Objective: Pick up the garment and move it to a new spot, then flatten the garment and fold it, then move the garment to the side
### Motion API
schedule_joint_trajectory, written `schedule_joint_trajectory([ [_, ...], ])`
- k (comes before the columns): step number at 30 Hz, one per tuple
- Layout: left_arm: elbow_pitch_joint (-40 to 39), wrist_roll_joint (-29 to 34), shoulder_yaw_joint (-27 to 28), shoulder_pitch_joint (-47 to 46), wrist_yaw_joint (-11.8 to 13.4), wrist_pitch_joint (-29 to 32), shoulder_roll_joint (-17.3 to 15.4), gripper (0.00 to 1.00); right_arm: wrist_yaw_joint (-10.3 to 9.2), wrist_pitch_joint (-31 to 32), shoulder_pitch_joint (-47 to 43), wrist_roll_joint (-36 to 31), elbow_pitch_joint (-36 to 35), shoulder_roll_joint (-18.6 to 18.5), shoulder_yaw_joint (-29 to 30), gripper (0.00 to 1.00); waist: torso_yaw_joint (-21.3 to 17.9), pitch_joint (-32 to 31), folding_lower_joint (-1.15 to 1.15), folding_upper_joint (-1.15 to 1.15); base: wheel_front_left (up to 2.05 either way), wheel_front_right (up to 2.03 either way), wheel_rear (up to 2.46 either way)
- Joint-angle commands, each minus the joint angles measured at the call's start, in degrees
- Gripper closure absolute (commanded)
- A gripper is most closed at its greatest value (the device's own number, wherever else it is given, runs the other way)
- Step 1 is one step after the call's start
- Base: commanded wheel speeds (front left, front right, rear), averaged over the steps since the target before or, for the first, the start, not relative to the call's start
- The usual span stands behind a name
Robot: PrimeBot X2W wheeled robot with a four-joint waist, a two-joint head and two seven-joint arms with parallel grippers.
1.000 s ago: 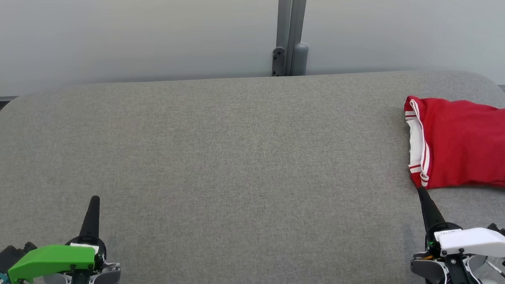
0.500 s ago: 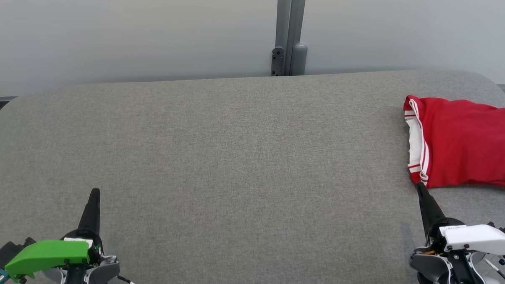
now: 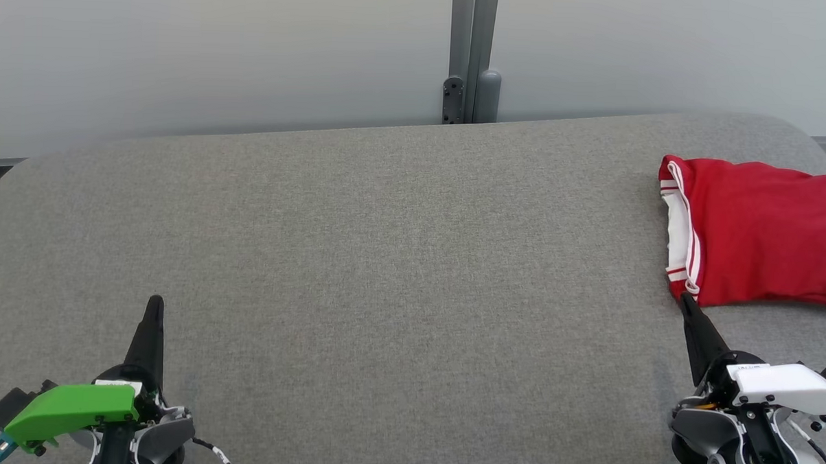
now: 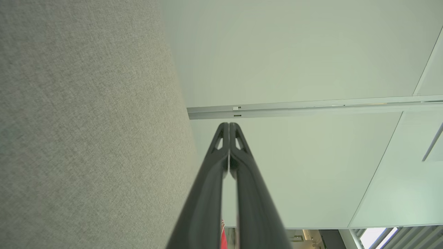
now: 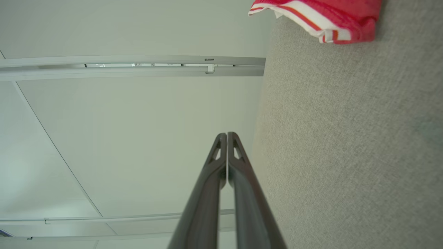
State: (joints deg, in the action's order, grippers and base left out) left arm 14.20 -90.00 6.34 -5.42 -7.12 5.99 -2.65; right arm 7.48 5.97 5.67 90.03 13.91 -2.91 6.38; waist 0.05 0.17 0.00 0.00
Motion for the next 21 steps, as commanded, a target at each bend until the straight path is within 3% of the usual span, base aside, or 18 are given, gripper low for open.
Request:
schedule_joint_trajectory([
  [1,-0.2,-1.4,0.2,-1.1,-0.5,0.4,-0.4,1.00,0.02,0.5,0.8,1.1,0.1,0.0,0.2,1.00,0.0,0.0,0.00,0.00,0.00,0.00,0.00],
  [21,-0.2,-2.5,0.3,-1.2,-0.5,0.8,-0.4,1.00,0.02,0.8,0.8,2.6,0.2,0.0,0.3,1.00,-0.1,0.0,0.00,0.00,0.00,0.00,0.00],
])
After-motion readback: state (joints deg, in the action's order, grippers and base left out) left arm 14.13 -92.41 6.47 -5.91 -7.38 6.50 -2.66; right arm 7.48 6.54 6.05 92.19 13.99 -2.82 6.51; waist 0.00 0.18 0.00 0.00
